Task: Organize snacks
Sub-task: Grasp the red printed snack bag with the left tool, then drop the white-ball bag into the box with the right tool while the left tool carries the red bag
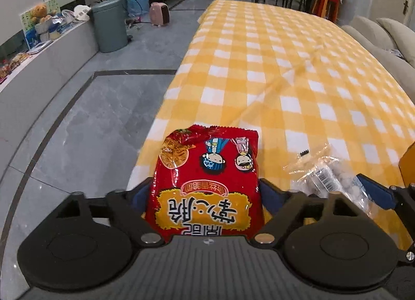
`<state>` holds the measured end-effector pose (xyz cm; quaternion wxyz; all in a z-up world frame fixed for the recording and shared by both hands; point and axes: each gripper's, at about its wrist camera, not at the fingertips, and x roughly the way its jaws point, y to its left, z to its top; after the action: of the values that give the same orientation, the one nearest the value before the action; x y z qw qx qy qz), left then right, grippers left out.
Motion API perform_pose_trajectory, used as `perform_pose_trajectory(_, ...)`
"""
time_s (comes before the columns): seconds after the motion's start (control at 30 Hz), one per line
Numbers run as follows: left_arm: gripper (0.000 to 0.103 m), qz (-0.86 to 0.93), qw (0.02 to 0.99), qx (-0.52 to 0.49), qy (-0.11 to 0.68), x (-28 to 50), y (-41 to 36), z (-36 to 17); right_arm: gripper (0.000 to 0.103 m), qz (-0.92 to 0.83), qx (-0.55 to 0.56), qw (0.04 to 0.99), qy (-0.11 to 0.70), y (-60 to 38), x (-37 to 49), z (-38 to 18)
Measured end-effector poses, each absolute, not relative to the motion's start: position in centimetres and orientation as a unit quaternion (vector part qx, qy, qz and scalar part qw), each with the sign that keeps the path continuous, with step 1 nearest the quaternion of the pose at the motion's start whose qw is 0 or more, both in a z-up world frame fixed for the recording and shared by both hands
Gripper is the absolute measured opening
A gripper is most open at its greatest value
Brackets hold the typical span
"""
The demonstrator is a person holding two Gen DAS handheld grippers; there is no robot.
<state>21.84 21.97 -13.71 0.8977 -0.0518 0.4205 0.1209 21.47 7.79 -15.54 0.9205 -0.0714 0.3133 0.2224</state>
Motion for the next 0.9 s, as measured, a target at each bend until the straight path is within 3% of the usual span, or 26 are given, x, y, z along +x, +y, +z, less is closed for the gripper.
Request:
perform_pose_trajectory(0.07,0.081,0.121,0.898,-0.056,0.42,21.7,22.1,-13.5,0.059,0.222,-0.071,0.92,0.313,7.8,21.5,-15.5)
perform_pose_trajectory(0.6,0.081,0.138,0.905,-0.132,0.381,18.2,23.8,-10.3,0.056,0.215,-0.067,0.921,0.317,7.8,21.4,-15.2)
perform_pose_trajectory(0.9,0.081,0.122,0.896,-0.178,0.388,16.5,24.2,-10.2,0.054,0.203,0.023,0.921,0.332,6.8,20.8,-12.5)
